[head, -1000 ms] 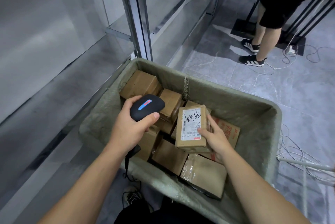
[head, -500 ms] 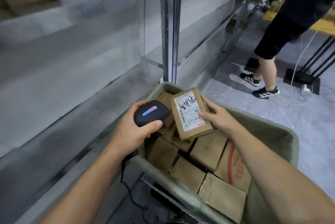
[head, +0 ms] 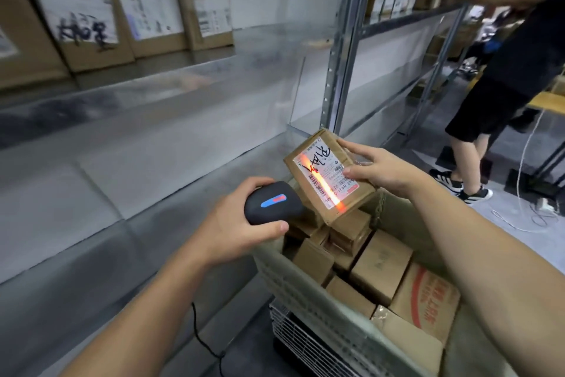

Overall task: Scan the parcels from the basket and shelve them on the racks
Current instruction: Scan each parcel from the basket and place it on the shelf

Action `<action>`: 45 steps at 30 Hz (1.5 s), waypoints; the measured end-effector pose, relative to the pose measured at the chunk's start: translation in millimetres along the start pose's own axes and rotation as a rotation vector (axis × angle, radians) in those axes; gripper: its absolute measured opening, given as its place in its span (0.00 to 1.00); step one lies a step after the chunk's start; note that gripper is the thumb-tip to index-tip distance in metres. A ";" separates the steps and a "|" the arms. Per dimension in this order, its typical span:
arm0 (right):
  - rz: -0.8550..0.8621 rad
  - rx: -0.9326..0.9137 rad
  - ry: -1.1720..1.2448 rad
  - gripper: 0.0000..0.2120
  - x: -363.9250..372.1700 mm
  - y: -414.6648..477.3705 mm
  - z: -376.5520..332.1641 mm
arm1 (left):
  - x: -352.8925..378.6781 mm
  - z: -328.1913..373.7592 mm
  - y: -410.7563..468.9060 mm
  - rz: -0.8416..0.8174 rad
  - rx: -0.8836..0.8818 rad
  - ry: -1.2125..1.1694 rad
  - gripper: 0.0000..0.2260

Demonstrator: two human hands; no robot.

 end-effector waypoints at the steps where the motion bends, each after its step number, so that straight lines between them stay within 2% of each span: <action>1: -0.008 -0.011 -0.009 0.35 5.3 -3.1 -6.2 | -5.1 1.2 -5.5 0.003 0.001 -0.005 0.26; 13: 0.042 -0.055 0.027 0.32 26.1 -20.3 -39.0 | -43.0 1.3 -44.3 0.048 -0.007 0.009 0.24; 24: 0.106 -0.047 0.156 0.35 26.2 -32.7 -41.5 | -47.7 2.0 -43.2 0.131 0.021 -0.015 0.26; 30: 0.241 -0.173 0.438 0.34 25.4 -44.9 -51.4 | -47.9 15.7 -30.8 0.241 0.039 -0.149 0.29; 37: 0.386 -0.361 0.804 0.33 7.2 -42.9 -76.9 | -57.3 53.4 -15.8 0.367 0.088 -0.340 0.28; 41: 0.380 -0.453 0.840 0.35 -6.5 -28.6 -101.4 | -69.1 72.7 -4.3 0.445 0.121 -0.405 0.32; 45: 0.350 -0.527 0.850 0.37 -13.5 -5.9 -129.8 | -77.6 90.4 4.9 0.512 0.155 -0.417 0.29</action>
Point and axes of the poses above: each hand's wrist, its own y-axis towards the middle knuckle, its own x-axis out of the palm, z = x × y, the point moved 1 cm from there along y, towards the middle knuckle, and after that the axes turned 6 degrees about z, right-handed, at the moved point
